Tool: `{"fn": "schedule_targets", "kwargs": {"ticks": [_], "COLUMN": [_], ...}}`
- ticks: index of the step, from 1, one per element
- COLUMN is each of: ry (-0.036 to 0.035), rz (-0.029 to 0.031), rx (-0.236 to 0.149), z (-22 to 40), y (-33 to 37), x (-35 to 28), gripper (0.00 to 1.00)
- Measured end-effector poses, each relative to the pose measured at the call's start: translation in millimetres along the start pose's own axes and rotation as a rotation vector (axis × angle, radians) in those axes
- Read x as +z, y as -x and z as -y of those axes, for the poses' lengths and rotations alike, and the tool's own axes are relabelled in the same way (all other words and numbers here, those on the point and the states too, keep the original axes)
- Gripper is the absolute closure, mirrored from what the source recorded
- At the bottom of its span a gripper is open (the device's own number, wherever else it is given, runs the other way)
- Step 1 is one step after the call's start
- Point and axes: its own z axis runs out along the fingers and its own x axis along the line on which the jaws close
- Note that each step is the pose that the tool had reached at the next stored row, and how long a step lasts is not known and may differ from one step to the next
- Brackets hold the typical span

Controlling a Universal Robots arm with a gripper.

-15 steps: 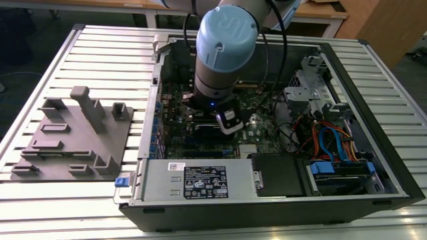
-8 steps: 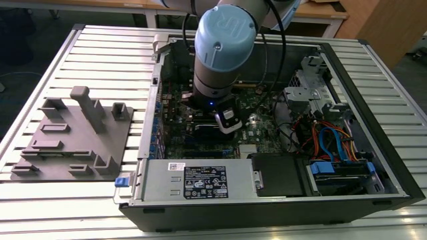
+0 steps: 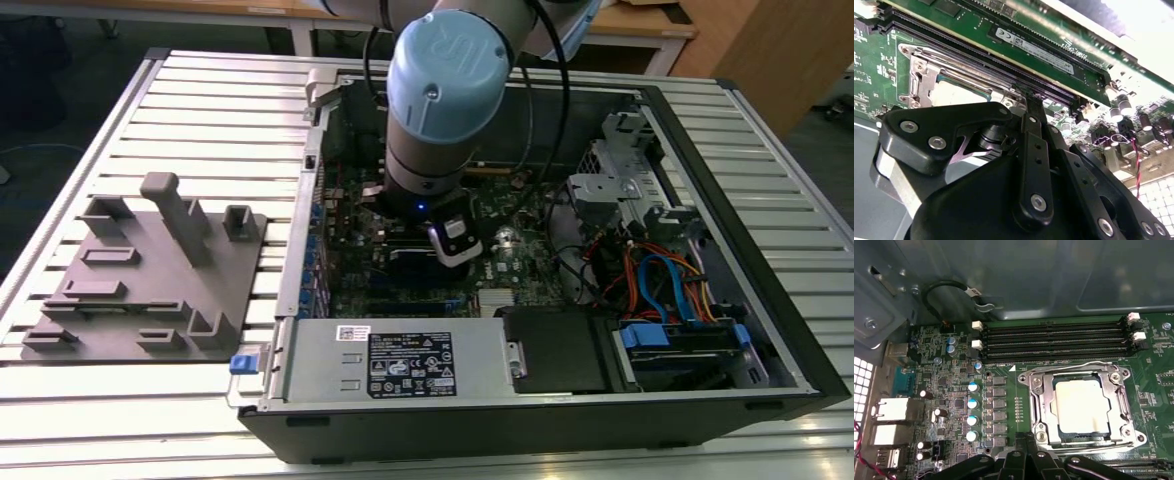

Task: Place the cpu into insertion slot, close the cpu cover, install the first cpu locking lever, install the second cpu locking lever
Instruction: 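Install the second cpu locking lever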

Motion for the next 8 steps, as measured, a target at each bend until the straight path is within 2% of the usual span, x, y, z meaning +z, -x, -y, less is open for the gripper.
{"fn": "schedule_targets", "kwargs": {"ticks": [4,8], "ry": [-0.0005,-0.0015], "rz": [0.0001,0.0005], "rx": [0.000,0.000], "z": [-0.2,-1.4], "y": [-0.4,-0.6], "x": [0.3,-2.2], "gripper": [0.90,0.90]}}
